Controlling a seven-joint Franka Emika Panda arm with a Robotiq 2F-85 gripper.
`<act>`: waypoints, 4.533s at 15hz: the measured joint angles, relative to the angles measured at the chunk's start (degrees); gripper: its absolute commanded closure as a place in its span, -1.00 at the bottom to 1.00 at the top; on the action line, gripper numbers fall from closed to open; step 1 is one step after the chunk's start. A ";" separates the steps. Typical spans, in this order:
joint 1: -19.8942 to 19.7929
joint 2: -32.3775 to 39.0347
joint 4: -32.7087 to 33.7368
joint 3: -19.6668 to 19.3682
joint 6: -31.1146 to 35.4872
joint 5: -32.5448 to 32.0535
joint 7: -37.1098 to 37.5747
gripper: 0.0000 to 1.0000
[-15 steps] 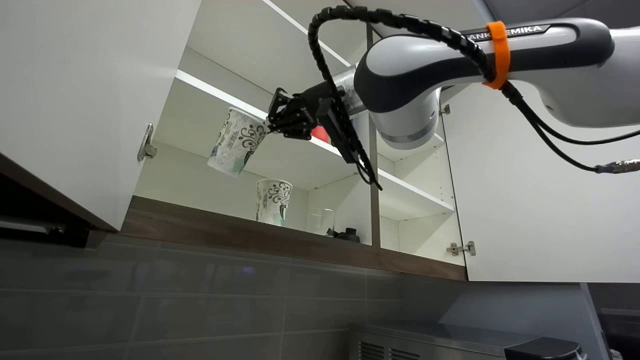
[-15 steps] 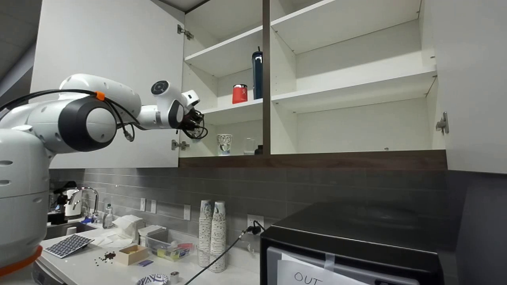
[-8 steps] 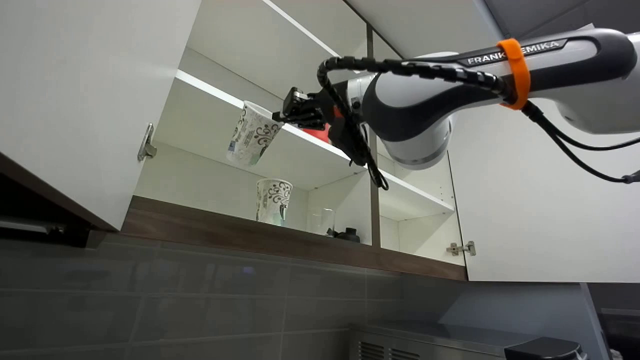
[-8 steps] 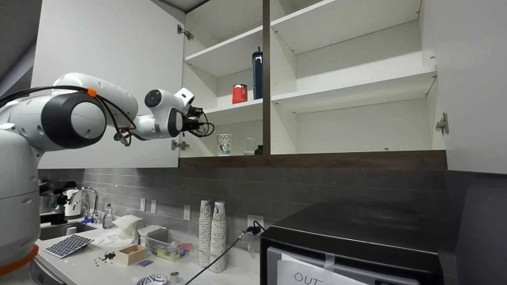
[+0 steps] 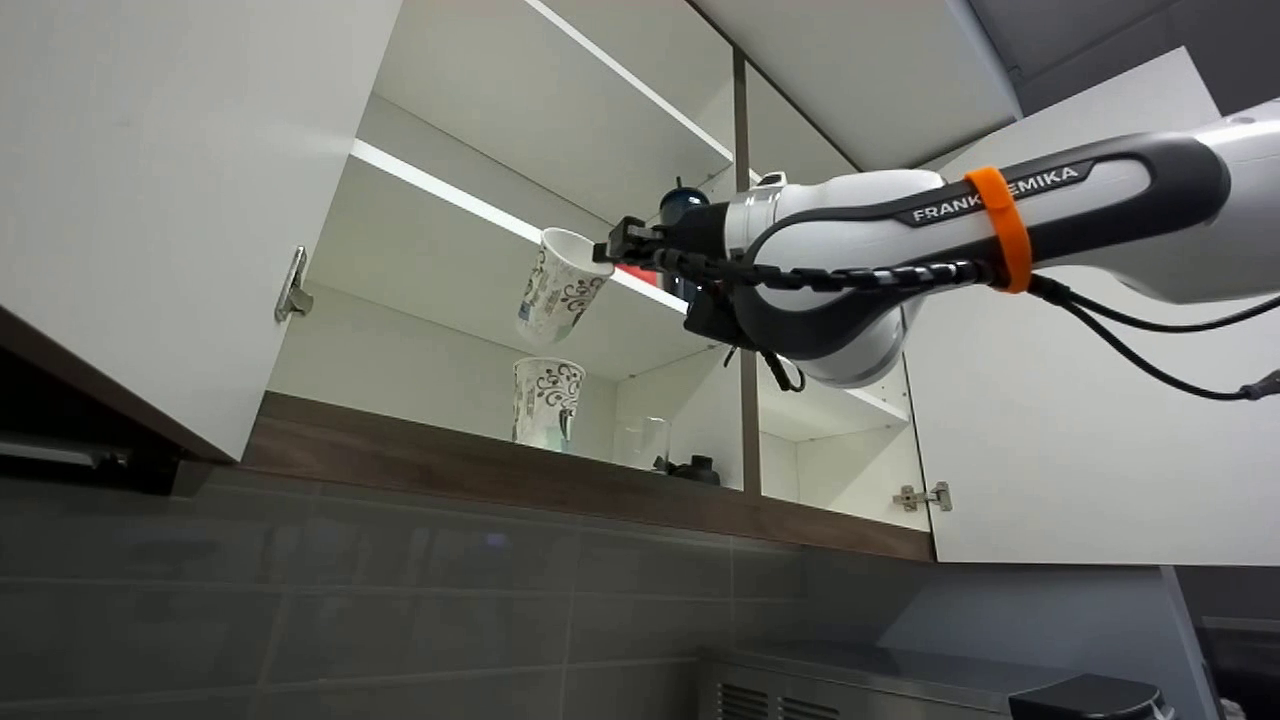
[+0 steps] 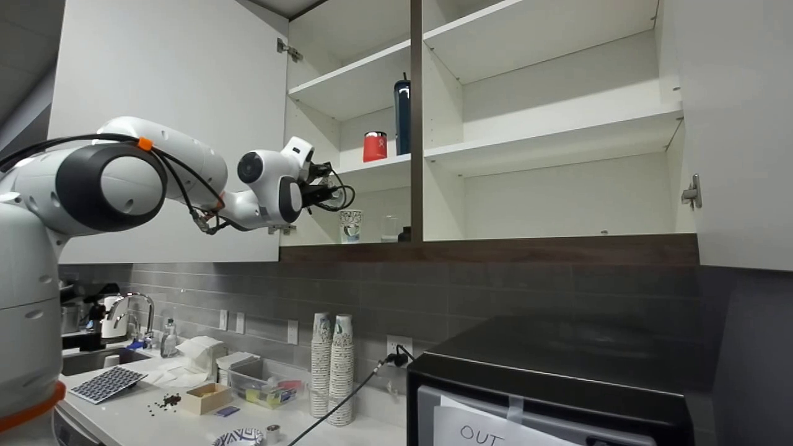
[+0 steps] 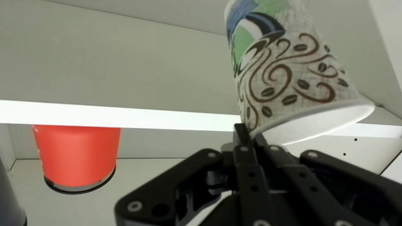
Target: Stack the coffee cups on the bottom shelf together then place them on the counter.
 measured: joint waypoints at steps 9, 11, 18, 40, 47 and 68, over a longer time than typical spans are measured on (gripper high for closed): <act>-5.18 0.03 -0.28 4.11 0.69 3.33 -4.60 0.98; -5.97 -0.15 -0.29 4.86 -1.05 4.54 -4.64 0.98; -12.64 -3.95 0.57 8.90 -13.11 6.80 -1.78 0.98; -24.10 2.66 15.65 21.91 -37.62 -15.97 30.33 -0.18; -24.11 4.91 19.40 23.27 -43.20 -21.69 37.31 -1.00; -23.71 7.60 27.84 26.66 -68.97 -22.93 57.47 -1.00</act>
